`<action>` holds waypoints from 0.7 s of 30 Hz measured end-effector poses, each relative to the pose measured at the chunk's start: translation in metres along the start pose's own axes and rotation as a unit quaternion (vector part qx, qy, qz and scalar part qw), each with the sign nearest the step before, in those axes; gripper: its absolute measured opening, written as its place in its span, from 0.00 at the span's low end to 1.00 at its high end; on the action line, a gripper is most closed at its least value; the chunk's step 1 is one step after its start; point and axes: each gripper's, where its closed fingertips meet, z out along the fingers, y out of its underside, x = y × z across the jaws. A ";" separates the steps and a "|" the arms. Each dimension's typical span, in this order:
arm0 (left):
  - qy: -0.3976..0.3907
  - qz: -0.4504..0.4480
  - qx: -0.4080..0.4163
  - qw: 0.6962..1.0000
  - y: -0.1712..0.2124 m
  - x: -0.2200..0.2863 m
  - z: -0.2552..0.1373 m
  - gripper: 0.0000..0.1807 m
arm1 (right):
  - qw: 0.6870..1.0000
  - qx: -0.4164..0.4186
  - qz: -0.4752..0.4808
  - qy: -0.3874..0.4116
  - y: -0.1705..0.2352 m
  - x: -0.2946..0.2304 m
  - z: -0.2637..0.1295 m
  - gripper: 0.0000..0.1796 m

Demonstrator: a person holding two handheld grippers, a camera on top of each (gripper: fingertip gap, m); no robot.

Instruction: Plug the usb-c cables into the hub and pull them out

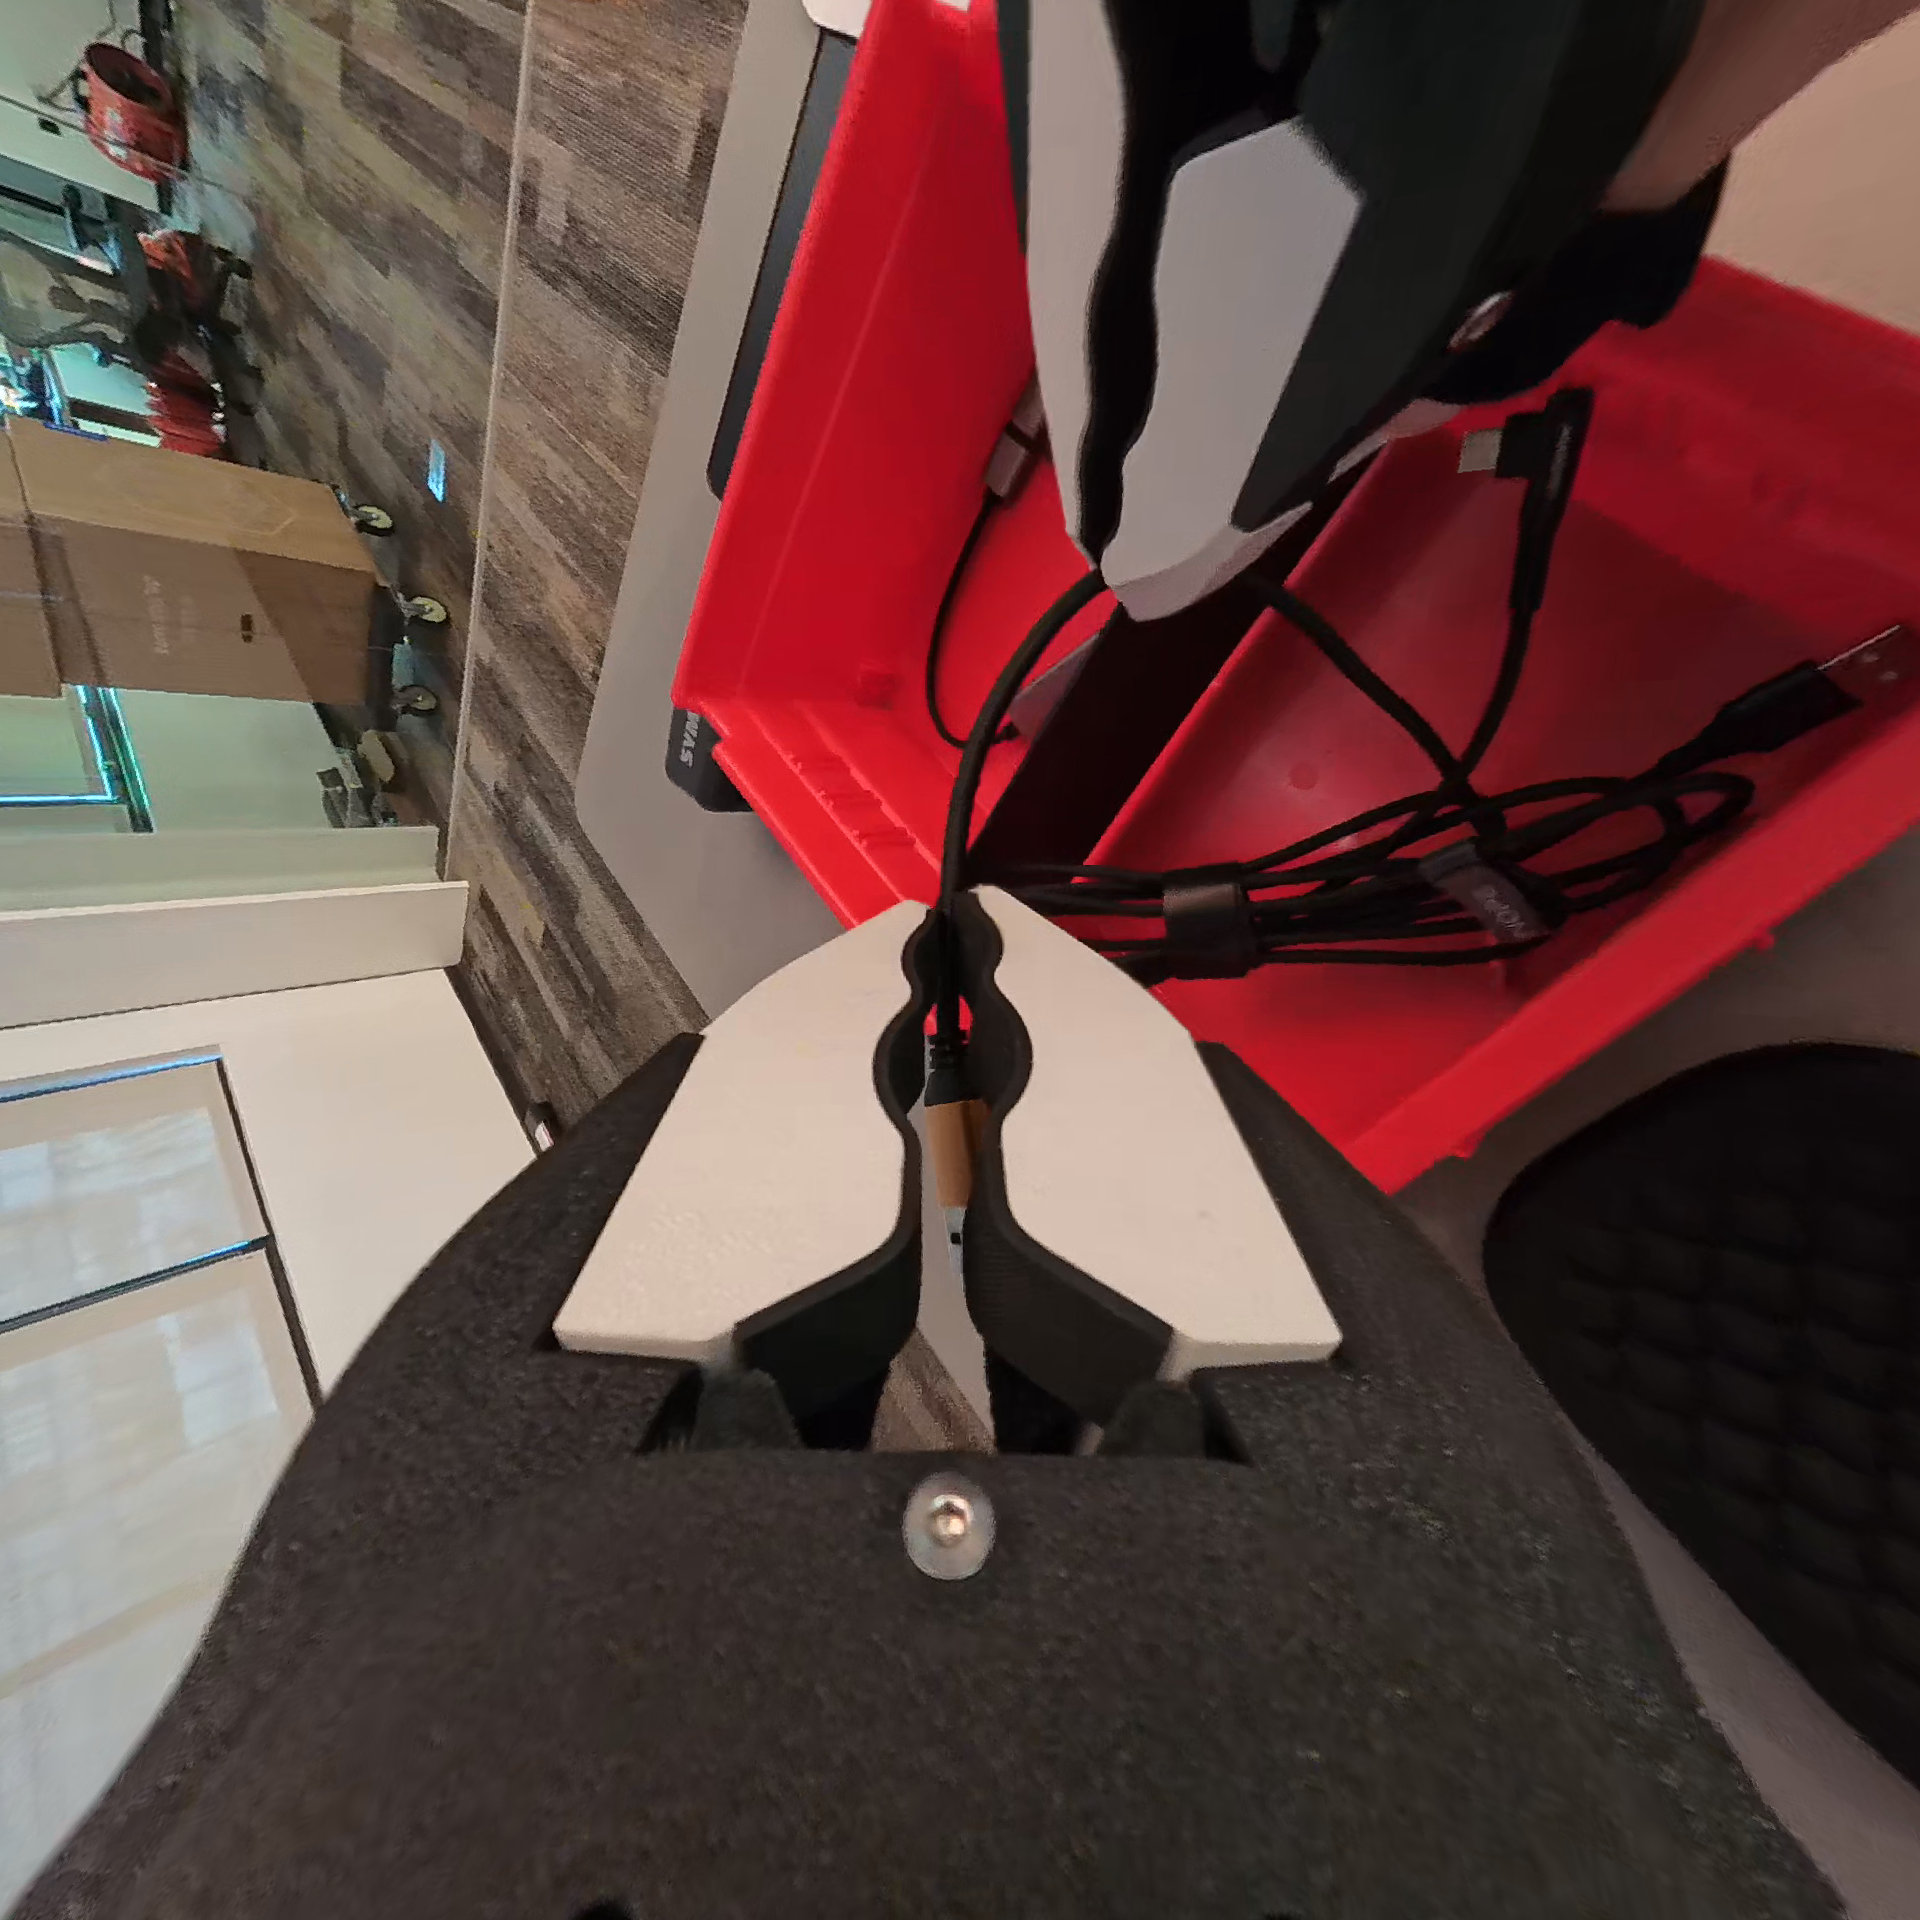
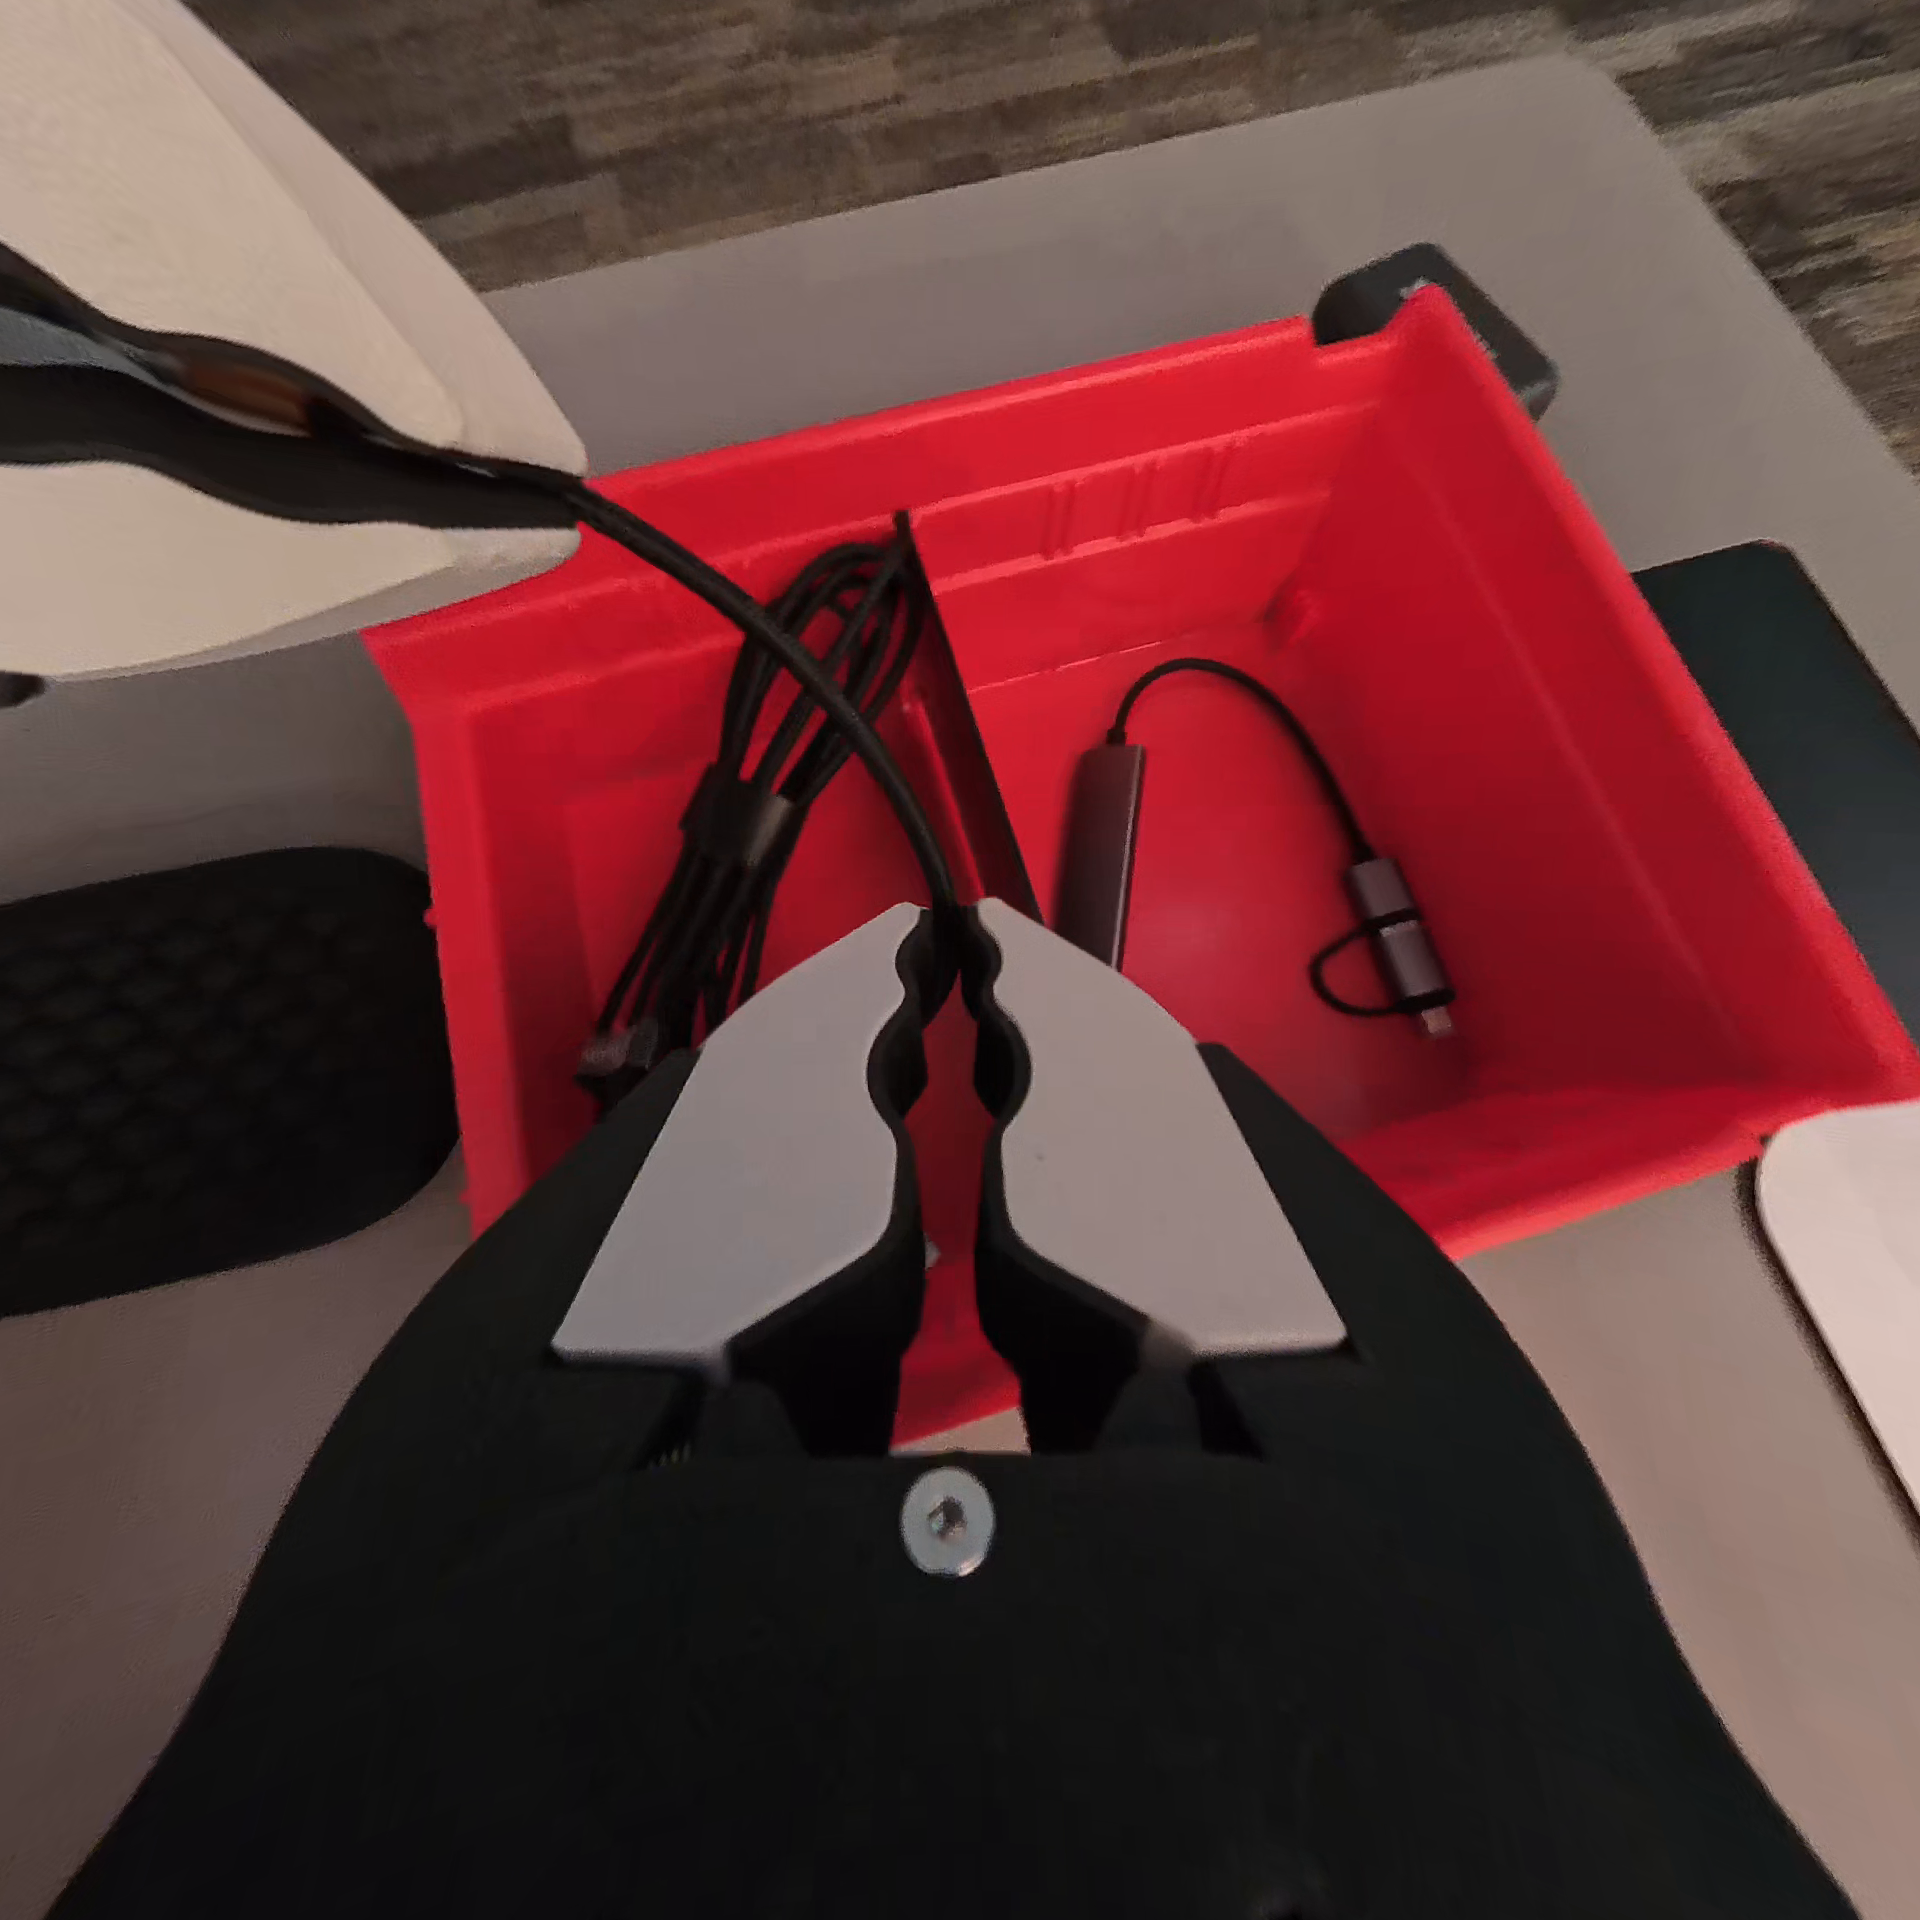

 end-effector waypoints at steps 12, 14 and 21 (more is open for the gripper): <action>-0.003 -0.106 0.091 0.990 0.007 -0.012 -0.023 0.00 | 0.984 0.131 0.082 -0.090 -0.058 -0.013 -0.046 0.03; -0.011 -0.120 0.111 0.986 0.009 -0.010 -0.029 0.00 | 0.984 0.133 0.076 -0.086 -0.064 -0.011 -0.051 0.03; -0.008 -0.180 0.179 0.967 0.005 -0.011 -0.057 0.00 | 0.986 0.144 0.056 -0.067 -0.078 0.002 -0.095 0.03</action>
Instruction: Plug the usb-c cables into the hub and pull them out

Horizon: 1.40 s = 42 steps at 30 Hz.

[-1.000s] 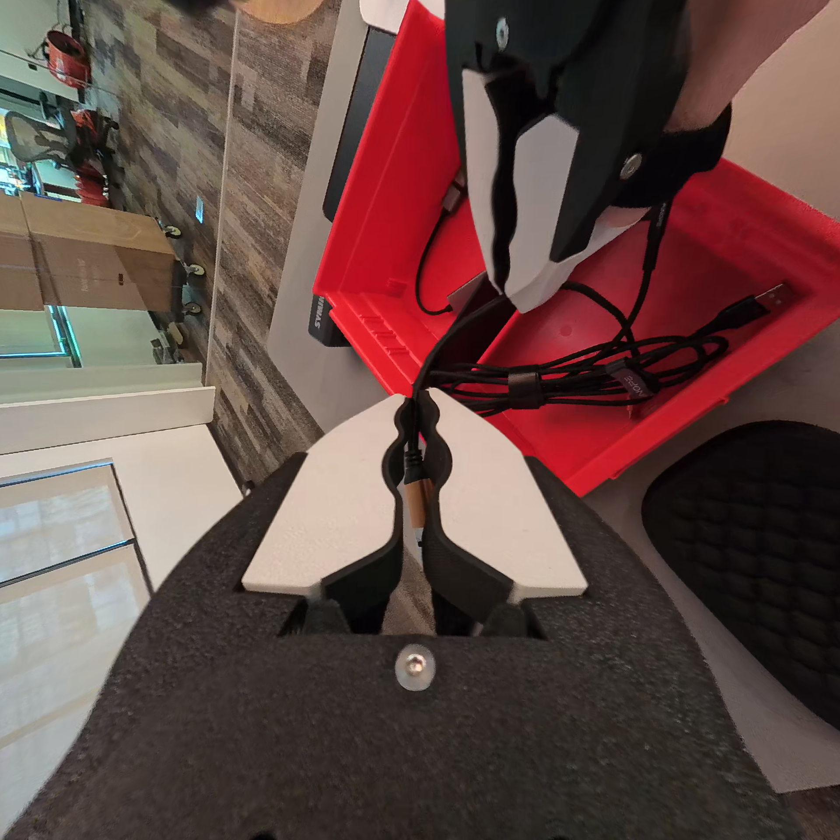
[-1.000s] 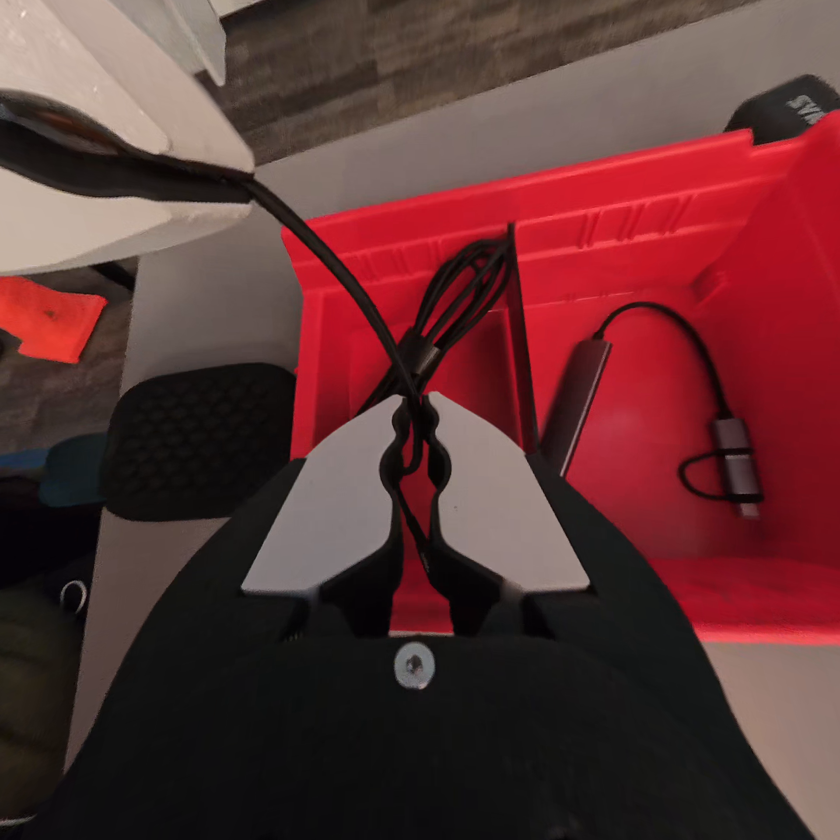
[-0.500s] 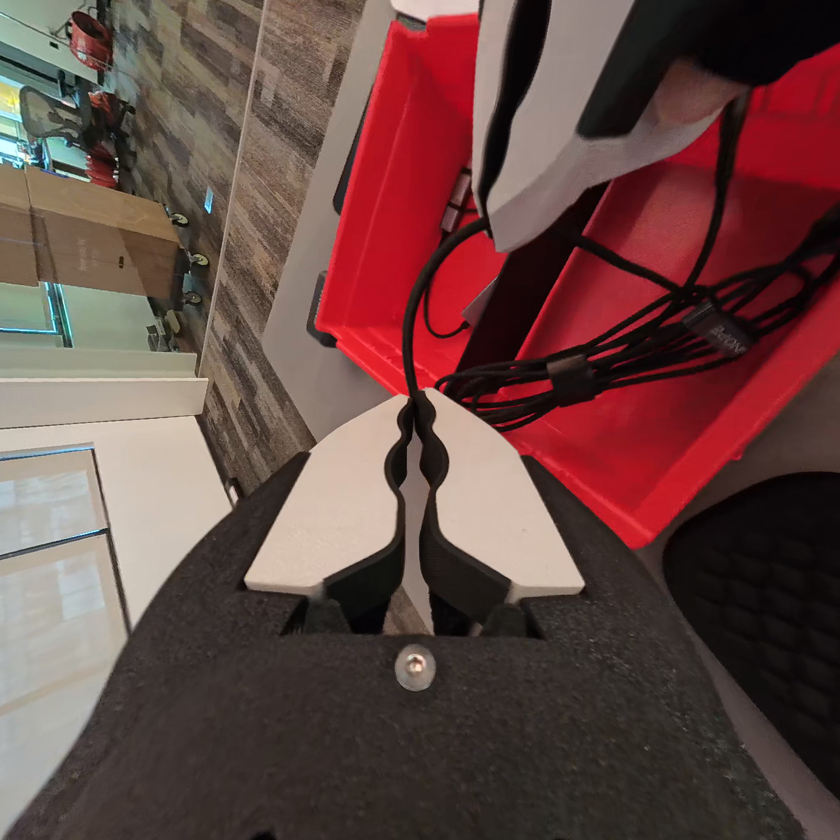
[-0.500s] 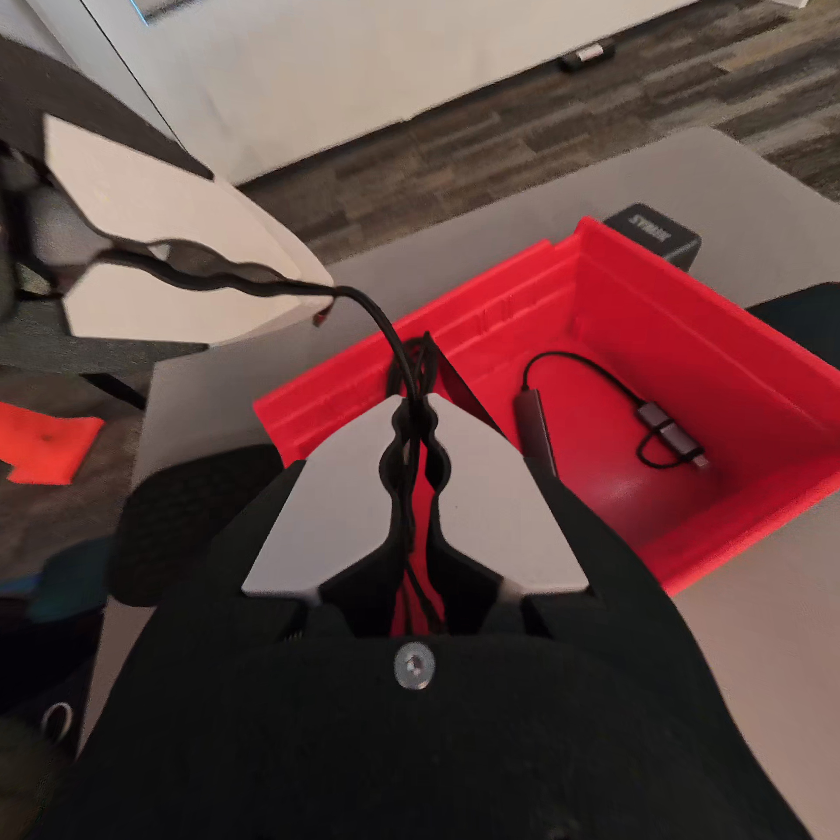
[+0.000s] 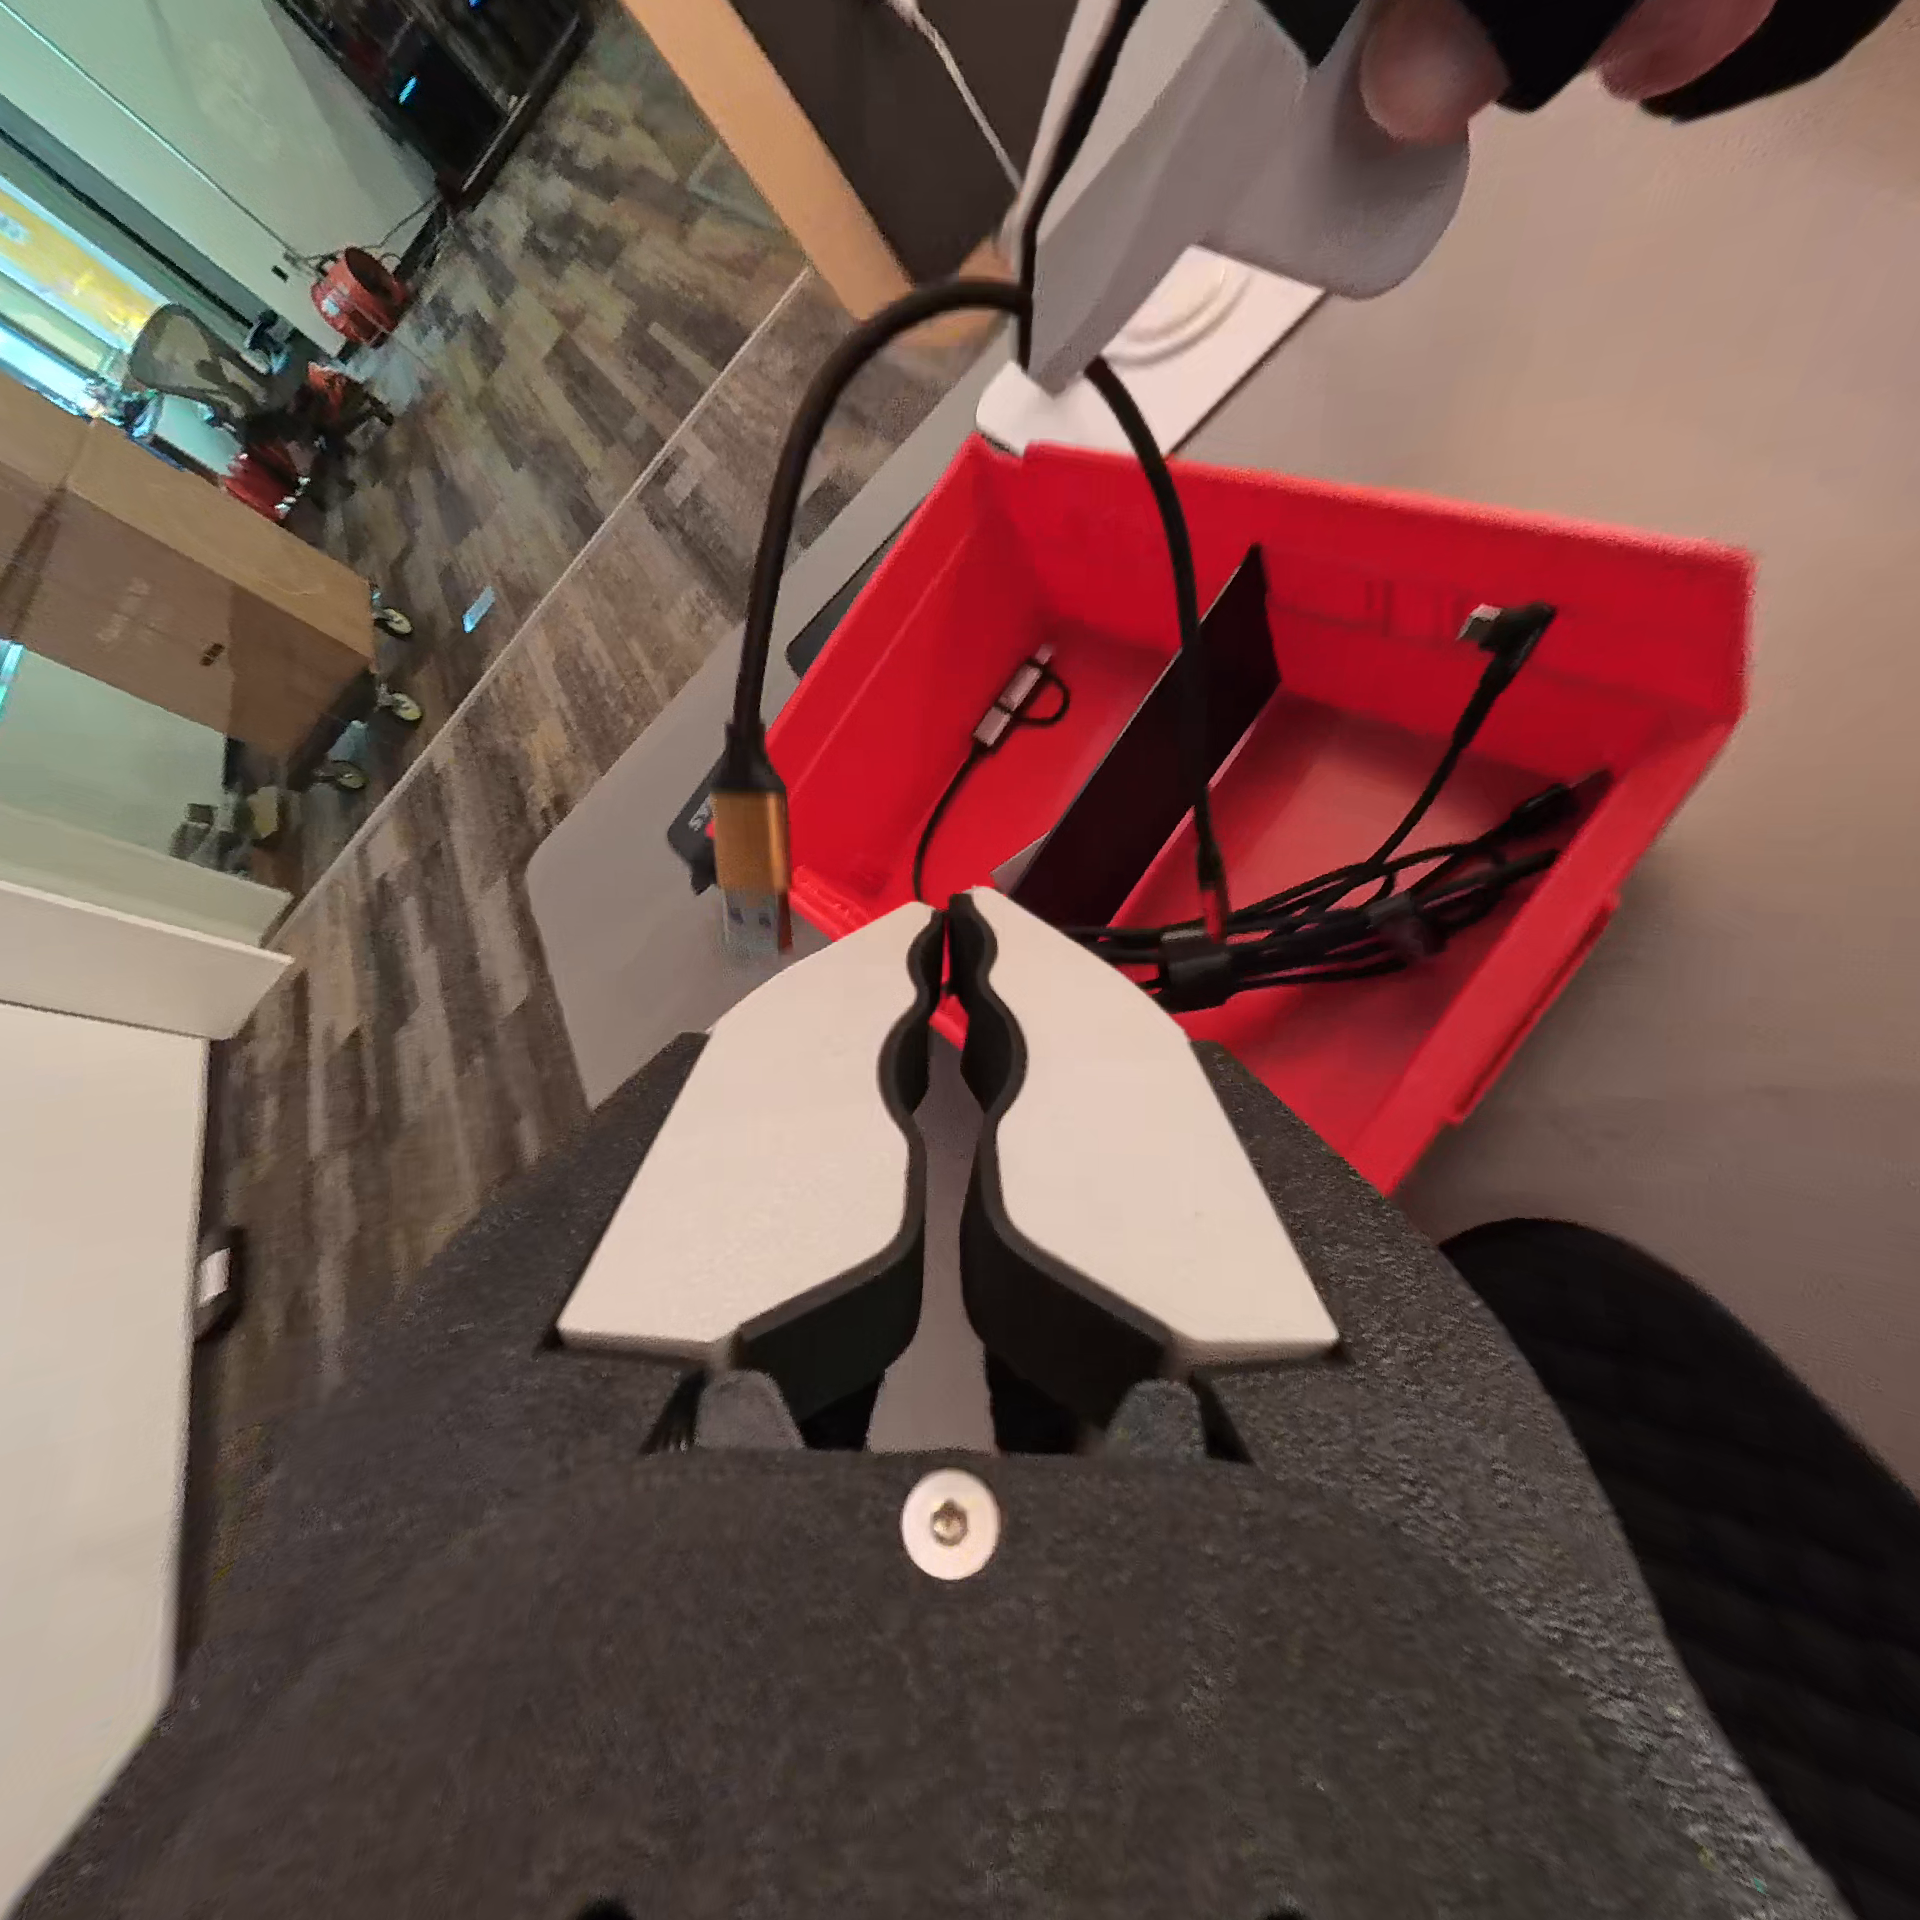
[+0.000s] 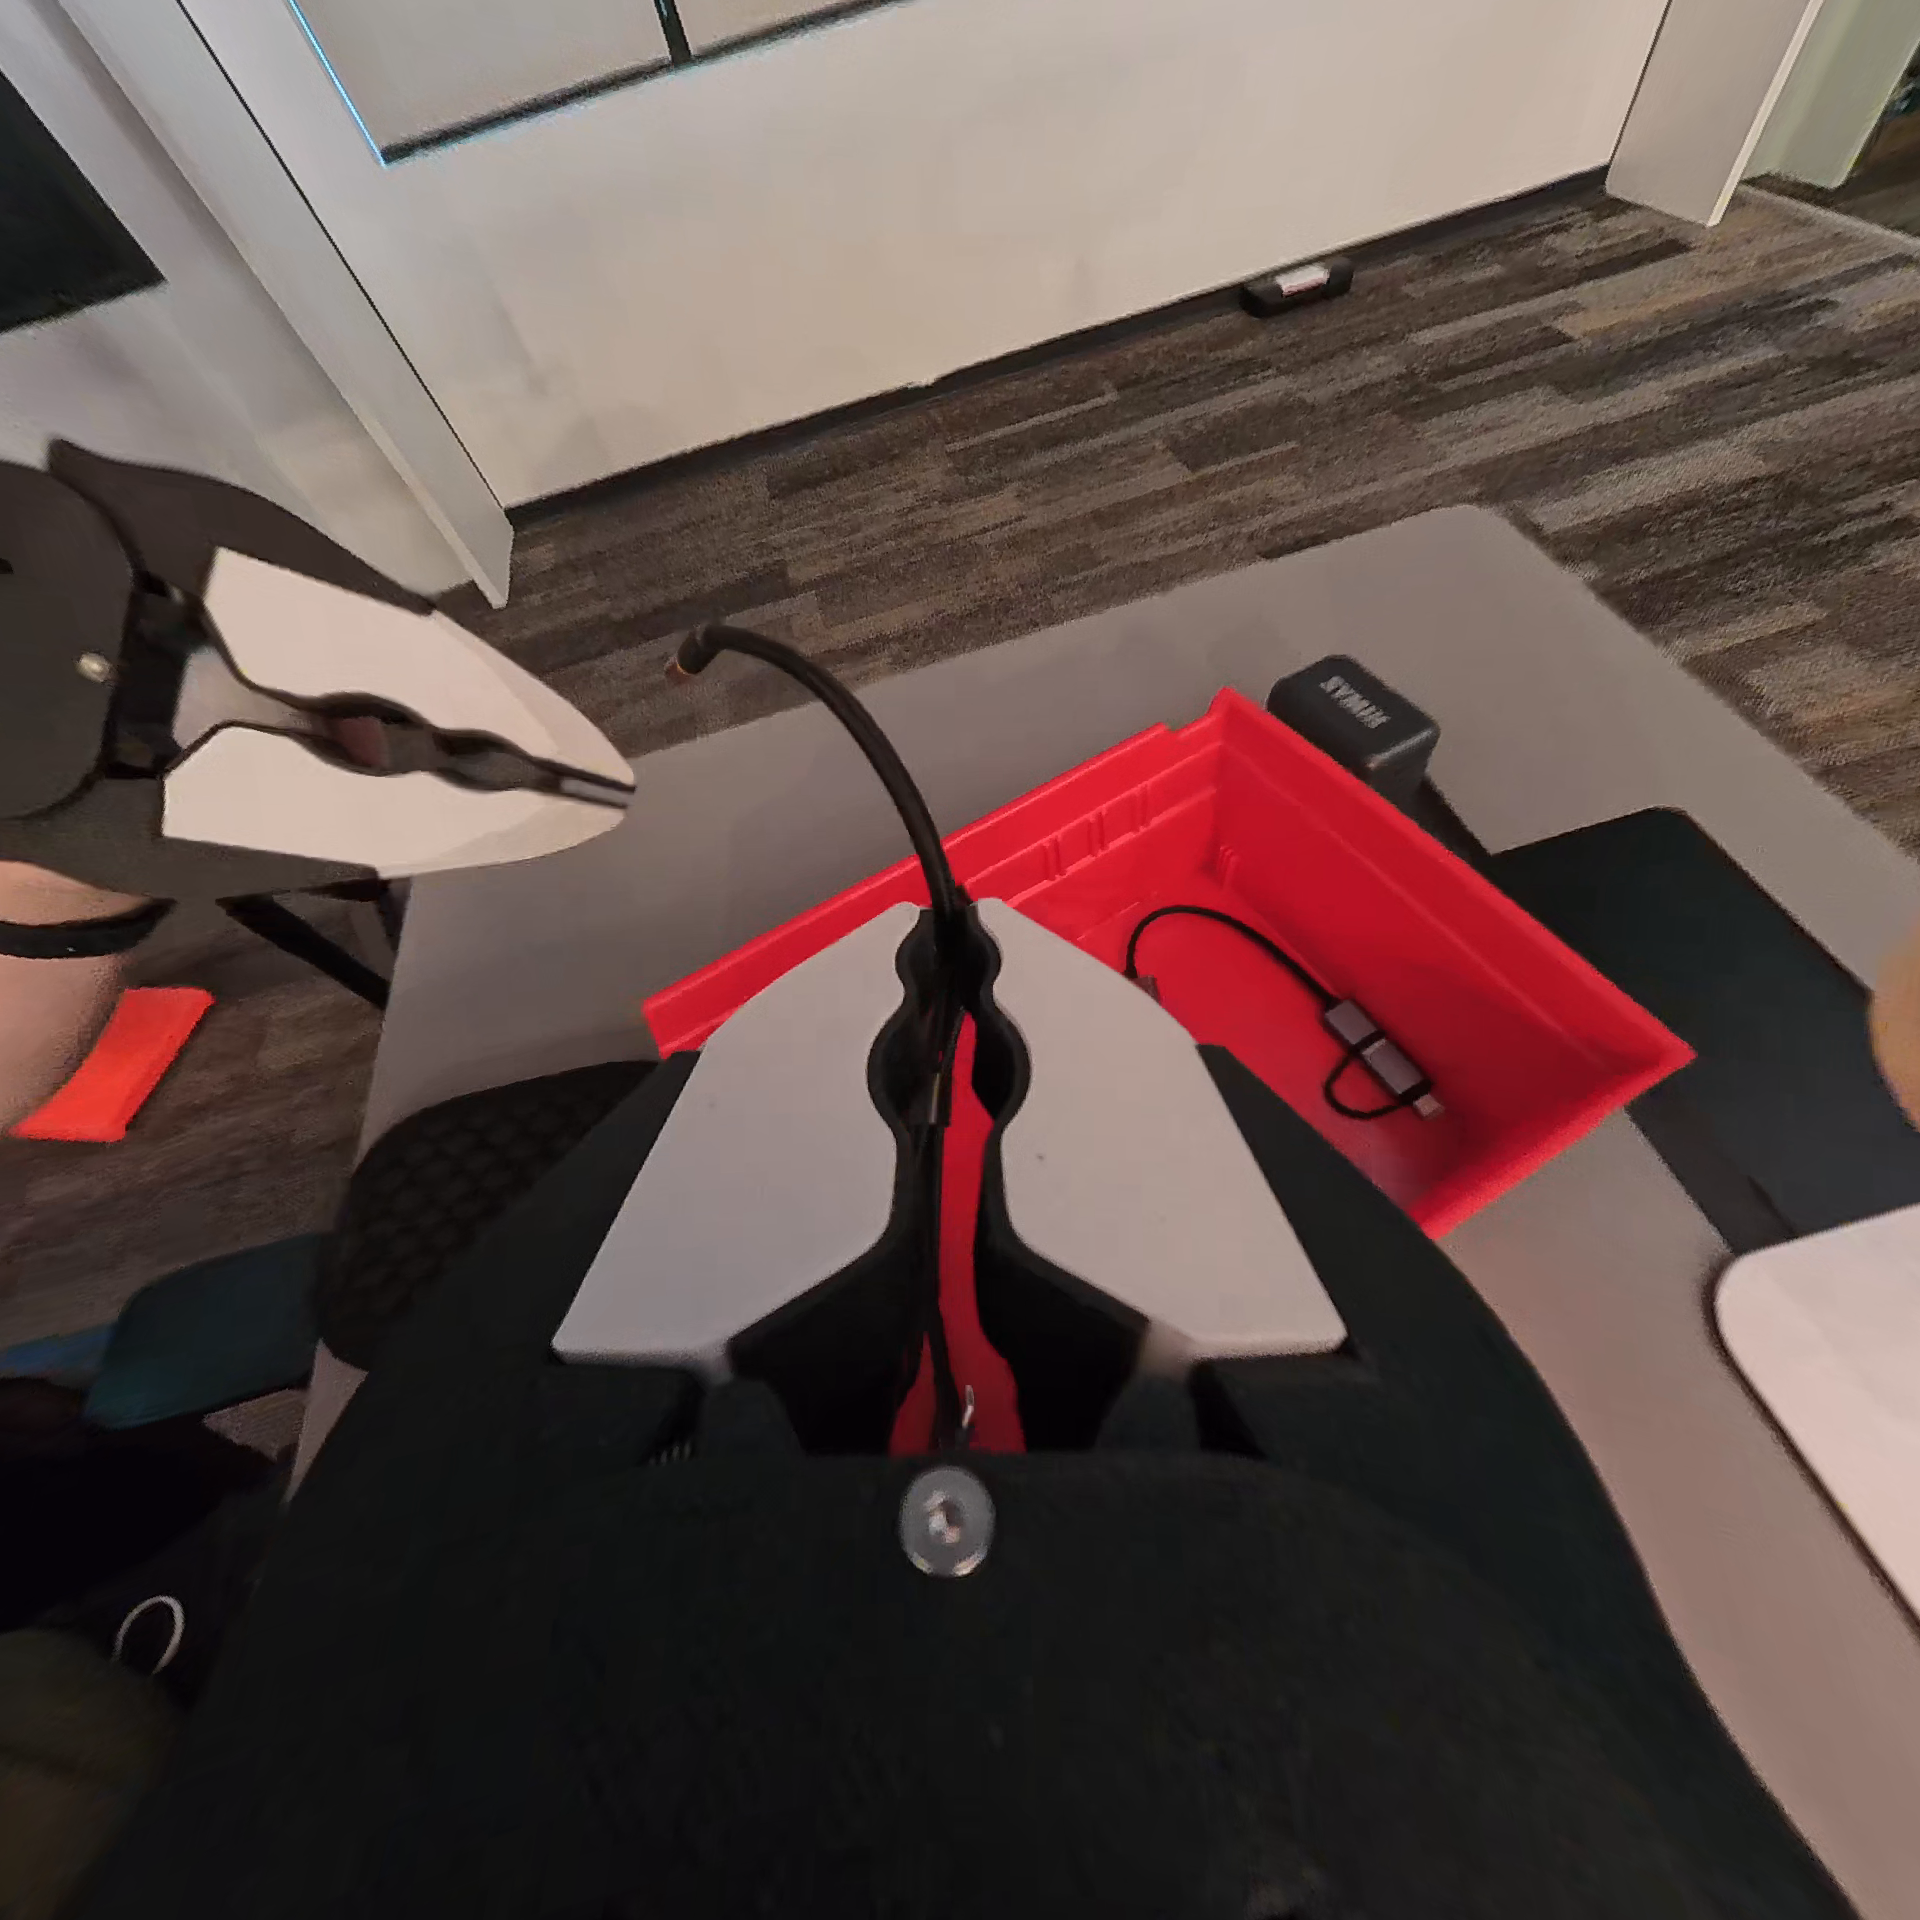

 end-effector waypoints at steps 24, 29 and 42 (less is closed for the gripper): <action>-0.047 -0.289 0.002 0.956 0.068 0.040 -0.005 0.15 | 0.909 -0.316 0.137 0.233 0.290 0.127 -0.169 0.03; -0.069 -0.315 -0.077 0.943 0.099 0.038 0.024 0.24 | 0.905 -0.248 0.020 0.344 0.258 0.145 -0.183 0.19; -0.018 -0.383 -0.120 0.916 0.141 0.018 0.056 0.02 | 0.949 -0.081 -0.036 0.302 0.173 0.106 -0.210 0.25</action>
